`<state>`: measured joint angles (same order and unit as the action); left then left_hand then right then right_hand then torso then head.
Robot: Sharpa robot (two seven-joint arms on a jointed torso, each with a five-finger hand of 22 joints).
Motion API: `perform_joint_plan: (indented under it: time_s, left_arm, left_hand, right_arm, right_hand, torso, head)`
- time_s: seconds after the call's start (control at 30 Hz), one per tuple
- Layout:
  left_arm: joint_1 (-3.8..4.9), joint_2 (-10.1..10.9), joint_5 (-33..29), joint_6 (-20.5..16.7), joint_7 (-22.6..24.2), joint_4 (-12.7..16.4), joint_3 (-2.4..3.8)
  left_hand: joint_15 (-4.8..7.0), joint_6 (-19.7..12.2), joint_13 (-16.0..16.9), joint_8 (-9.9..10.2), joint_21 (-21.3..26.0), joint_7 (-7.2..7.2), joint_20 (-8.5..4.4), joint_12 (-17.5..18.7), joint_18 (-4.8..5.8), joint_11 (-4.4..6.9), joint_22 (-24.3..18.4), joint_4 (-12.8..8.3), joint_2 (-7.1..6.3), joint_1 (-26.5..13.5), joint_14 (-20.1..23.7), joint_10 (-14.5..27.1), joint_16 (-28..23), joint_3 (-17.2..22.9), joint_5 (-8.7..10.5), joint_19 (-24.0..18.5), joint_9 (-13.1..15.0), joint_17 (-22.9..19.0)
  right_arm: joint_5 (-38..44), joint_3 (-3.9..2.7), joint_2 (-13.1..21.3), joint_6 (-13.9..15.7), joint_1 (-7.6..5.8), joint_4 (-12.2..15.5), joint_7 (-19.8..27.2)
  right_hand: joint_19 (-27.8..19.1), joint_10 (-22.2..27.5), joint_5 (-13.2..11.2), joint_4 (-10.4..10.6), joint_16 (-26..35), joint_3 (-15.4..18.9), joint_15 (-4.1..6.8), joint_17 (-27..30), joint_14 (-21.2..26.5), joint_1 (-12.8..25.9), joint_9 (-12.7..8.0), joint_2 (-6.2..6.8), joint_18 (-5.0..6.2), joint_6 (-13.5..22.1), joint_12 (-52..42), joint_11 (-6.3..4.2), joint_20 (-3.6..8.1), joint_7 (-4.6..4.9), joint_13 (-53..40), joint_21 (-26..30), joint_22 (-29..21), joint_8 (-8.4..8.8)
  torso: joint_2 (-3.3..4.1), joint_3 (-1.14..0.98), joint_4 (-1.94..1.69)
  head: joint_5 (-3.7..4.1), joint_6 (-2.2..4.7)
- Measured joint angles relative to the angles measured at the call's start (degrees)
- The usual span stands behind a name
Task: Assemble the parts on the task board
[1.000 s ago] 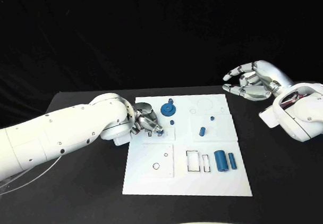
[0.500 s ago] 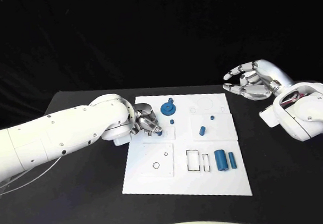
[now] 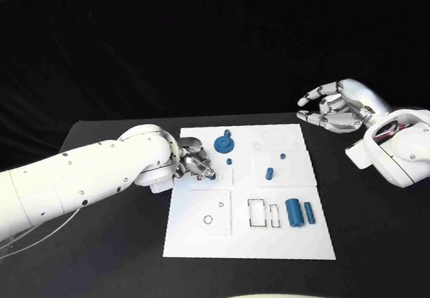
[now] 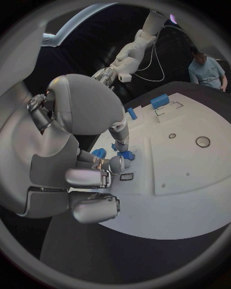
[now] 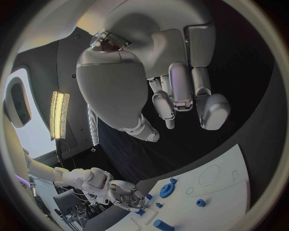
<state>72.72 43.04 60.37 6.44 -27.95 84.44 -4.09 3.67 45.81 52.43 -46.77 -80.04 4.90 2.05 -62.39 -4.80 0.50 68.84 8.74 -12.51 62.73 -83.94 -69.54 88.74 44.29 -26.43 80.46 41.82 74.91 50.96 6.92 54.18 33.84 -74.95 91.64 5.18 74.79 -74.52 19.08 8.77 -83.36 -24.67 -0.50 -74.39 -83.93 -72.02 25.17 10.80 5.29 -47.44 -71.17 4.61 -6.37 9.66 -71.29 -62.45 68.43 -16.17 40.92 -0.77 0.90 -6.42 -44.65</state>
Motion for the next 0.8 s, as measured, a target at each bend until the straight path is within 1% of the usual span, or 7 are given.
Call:
perform_joint_plan:
  time_s: [0.33, 0.43, 0.7, 0.73, 0.8]
  left_arm:
    - [0.00, -0.1, 0.4, 0.7, -0.1, 0.0, 0.00]
    - [0.00, -0.1, 0.4, 0.8, -0.1, 0.0, 0.01]
    - [0.00, -0.3, 0.3, 0.8, -0.2, -0.1, 0.01]
    - [0.00, -0.3, 0.3, 0.9, -0.3, -0.2, 0.01]
    - [0.01, -0.4, 0.3, 1.0, -0.3, -0.3, 0.01]
  left_hand:
    - [0.00, 0.0, 0.3, -0.2, 0.0, 0.00, 0.00, -0.3, 0.00, 0.00, 0.1, 0.0, 0.00, 0.0, 0.0, 0.0, 0.0, 0.0, -0.40, 0.0, 0.2, 0.0]
    - [0.00, 0.0, 0.3, -0.2, 0.0, 0.00, 0.00, -0.3, 0.00, 0.20, 0.1, 0.0, 0.00, 0.0, 0.0, -0.2, 0.0, 0.0, -0.61, 0.0, 0.2, 0.0]
    - [0.00, 0.0, 0.3, -0.2, 0.0, 0.00, 0.00, -0.3, 0.00, 0.19, 0.1, 0.0, 0.00, 0.0, 0.0, -0.2, 0.0, 0.0, -0.61, 0.0, 0.2, 0.0]
    - [0.00, 0.0, 0.4, -0.2, 0.0, 0.01, 0.00, -0.3, 0.00, 0.00, 0.1, 0.0, 0.00, 0.0, 0.0, -0.4, 0.0, 0.0, -0.62, 0.0, 0.2, 0.0]
    - [0.00, 0.0, 0.5, -0.2, 0.0, 0.01, 0.00, -0.3, 0.00, 0.00, 0.2, 0.0, -0.01, 0.0, 0.0, -0.4, 0.0, 0.0, -0.95, 0.0, 0.2, 0.0]
  right_arm:
    - [0.0, 0.00, 0.0, 0.0, 0.02, 0.0, 0.0]
    - [0.0, 0.00, 0.0, 0.0, 0.03, 0.0, 0.0]
    - [0.0, 0.00, -0.1, 0.0, 0.06, 0.0, 0.0]
    - [0.0, 0.00, -0.1, 0.0, 0.07, 0.0, 0.0]
    - [0.0, 0.00, -0.1, 0.0, 0.07, 0.0, 0.0]
  right_hand:
    - [0.0, 0.0, 0.0, 0.0, 0.0, 0.0, 0.00, 0.0, 0.0, 0.0, 0.0, 0.00, 0.00, 0.0, 0.0, 0.00, 0.00, 0.00, 0.0, 0.0, 0.0, 0.00]
    - [0.0, 0.0, 0.0, 0.0, 0.0, 0.0, 0.00, 0.0, 0.0, 0.0, 0.0, 0.00, 0.00, 0.0, 0.0, 0.00, 0.00, 0.00, 0.0, 0.0, 0.0, 0.00]
    - [0.0, 0.0, 0.0, 0.0, 0.0, 0.0, 0.00, 0.0, 0.0, 0.0, 0.0, 0.00, 0.00, 0.0, 0.0, 0.00, 0.00, 0.00, 0.0, 0.0, 0.0, 0.00]
    - [0.0, 0.0, 0.0, 0.0, 0.0, 0.0, 0.00, 0.0, 0.0, 0.0, 0.0, 0.00, 0.00, 0.0, 0.0, 0.00, 0.00, 0.00, 0.0, 0.2, 0.0, -0.23]
    - [0.0, 0.0, 0.0, 0.0, 0.0, 0.0, 0.00, 0.0, 0.0, 0.0, 0.0, 0.00, 0.00, 0.0, 0.0, 0.00, 0.00, 0.00, 0.0, 0.2, -0.1, -0.26]
  torso:
    - [-0.01, 0.00, 0.05]
    - [-0.01, -0.03, 0.05]
    - [0.00, -0.05, 0.03]
    - [0.00, -0.05, 0.03]
    - [0.00, -0.05, 0.03]
  head:
    - [-0.07, -0.11]
    - [-0.08, -0.11]
    - [-0.03, -0.05]
    - [-0.03, -0.05]
    - [-0.03, -0.04]
